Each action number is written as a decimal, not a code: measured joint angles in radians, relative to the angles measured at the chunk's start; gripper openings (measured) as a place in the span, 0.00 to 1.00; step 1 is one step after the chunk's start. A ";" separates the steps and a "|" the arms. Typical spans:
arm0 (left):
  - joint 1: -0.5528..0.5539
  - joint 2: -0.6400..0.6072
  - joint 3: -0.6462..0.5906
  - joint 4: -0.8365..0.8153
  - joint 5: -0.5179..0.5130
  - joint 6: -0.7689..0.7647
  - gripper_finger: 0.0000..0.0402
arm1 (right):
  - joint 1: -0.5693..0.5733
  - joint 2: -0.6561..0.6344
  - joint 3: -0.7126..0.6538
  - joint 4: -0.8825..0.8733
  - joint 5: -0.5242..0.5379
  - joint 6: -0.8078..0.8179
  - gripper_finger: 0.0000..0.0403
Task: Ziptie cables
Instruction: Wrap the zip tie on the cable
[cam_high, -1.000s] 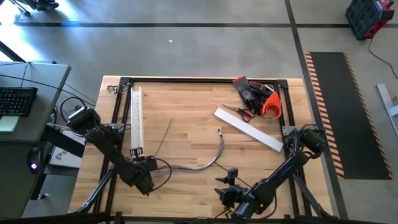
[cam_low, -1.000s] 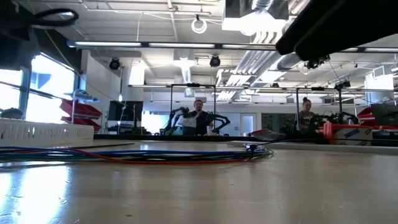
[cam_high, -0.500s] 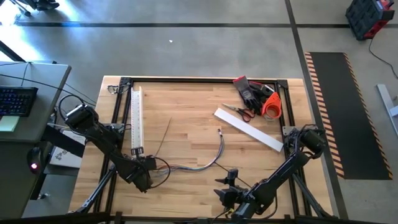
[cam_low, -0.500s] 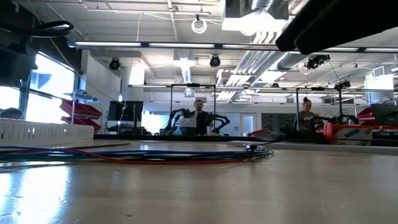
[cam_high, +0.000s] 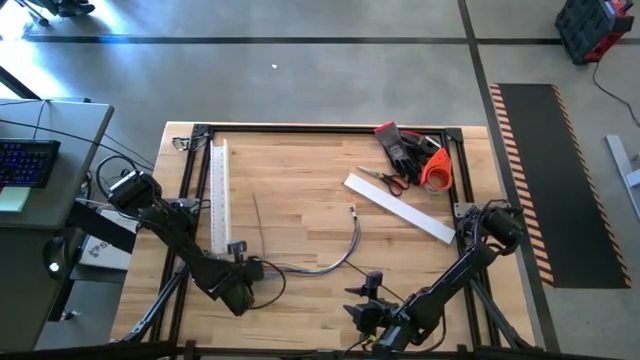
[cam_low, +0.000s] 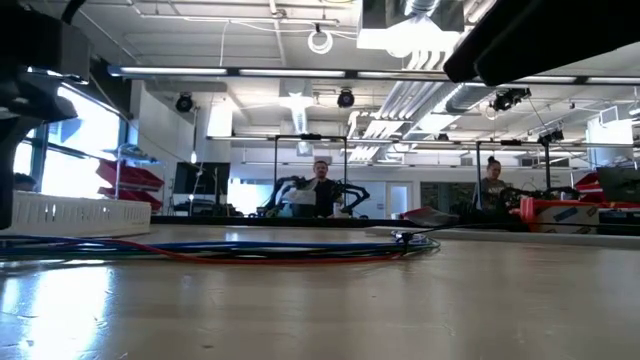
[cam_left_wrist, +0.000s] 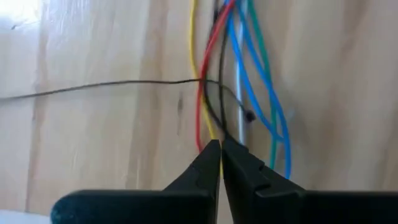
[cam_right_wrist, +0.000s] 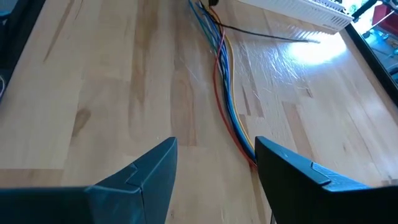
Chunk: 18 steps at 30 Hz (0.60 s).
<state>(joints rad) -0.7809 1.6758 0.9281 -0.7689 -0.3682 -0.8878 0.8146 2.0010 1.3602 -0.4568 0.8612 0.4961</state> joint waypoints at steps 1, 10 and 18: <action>0.005 0.003 0.005 0.017 -0.006 0.017 0.00 | 0.000 0.000 0.000 0.000 0.000 0.000 0.50; 0.065 -0.001 0.015 0.058 -0.002 0.057 0.03 | 0.000 0.000 0.000 0.000 -0.003 -0.002 0.50; 0.098 -0.001 0.014 0.119 0.030 0.024 0.15 | -0.001 0.000 0.000 0.002 0.001 0.001 0.50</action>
<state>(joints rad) -0.6830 1.6745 0.9424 -0.6501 -0.3384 -0.8634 0.8135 2.0014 1.3602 -0.4545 0.8627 0.4969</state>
